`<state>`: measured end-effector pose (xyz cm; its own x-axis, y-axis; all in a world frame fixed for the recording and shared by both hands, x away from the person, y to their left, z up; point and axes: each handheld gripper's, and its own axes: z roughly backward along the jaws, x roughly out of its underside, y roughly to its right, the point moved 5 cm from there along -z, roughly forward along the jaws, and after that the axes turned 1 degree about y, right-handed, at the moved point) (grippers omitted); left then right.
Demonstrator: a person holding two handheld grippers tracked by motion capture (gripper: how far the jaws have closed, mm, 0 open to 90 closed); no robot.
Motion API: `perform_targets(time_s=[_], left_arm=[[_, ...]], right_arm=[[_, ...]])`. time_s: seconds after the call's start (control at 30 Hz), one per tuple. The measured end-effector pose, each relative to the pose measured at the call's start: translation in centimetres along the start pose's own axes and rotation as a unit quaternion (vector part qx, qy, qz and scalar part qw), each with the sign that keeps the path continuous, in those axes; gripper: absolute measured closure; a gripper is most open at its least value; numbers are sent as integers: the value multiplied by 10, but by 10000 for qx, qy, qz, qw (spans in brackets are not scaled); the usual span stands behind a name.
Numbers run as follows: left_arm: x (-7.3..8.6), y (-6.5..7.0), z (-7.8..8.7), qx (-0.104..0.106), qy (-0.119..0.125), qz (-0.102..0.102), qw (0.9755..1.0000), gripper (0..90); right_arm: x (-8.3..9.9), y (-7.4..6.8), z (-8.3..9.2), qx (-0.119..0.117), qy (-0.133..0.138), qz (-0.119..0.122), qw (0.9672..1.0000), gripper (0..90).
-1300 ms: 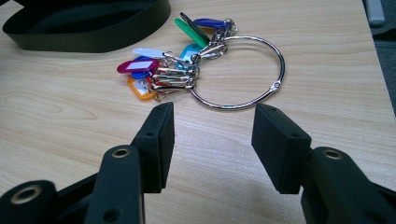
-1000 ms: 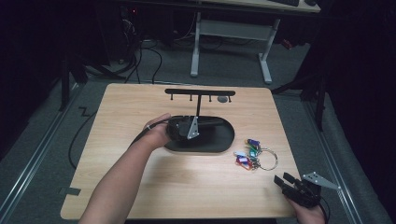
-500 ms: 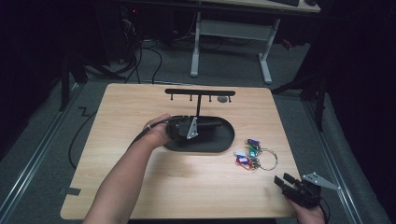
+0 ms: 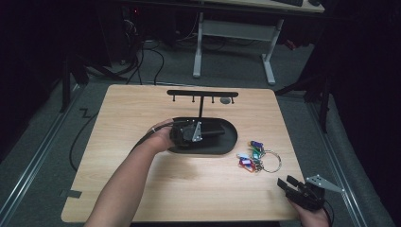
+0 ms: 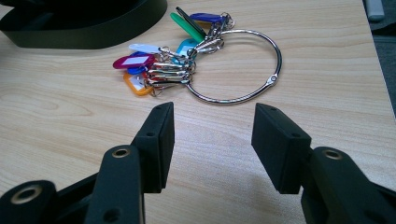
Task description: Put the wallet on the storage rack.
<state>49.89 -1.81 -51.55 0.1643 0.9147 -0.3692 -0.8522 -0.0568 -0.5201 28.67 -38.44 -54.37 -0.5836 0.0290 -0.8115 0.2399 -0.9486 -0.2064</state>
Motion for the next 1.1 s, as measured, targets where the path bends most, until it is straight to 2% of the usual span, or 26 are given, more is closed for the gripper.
perform_targets(time_s=[0.2,0.27,0.4,0.43,0.57,0.87,1.07,1.1], left_arm=[[0,2,0,141,-42,126,9998,627],[0,5,-1,251,-94,154,9995,612],[1,9,-2,320,-117,129,9993,597],[2,10,-2,331,-141,83,9993,590],[2,9,-1,362,-154,150,9991,589],[6,13,-2,395,-231,131,9989,582],[7,15,0,481,-186,188,9985,584],[7,15,2,440,-153,213,9987,593]], right_arm=[[0,0,0,-3,2,7,10000,494],[0,0,0,-7,-3,-2,10000,494],[0,0,-2,-17,-30,-2,10000,494],[0,0,-2,-21,-30,11,10000,494],[-1,-1,-3,-15,-37,34,10000,494],[0,-1,-4,-16,-60,42,10000,494],[-1,-2,-5,-13,-62,45,10000,494],[-1,-2,-5,-13,-61,46,10000,494]])
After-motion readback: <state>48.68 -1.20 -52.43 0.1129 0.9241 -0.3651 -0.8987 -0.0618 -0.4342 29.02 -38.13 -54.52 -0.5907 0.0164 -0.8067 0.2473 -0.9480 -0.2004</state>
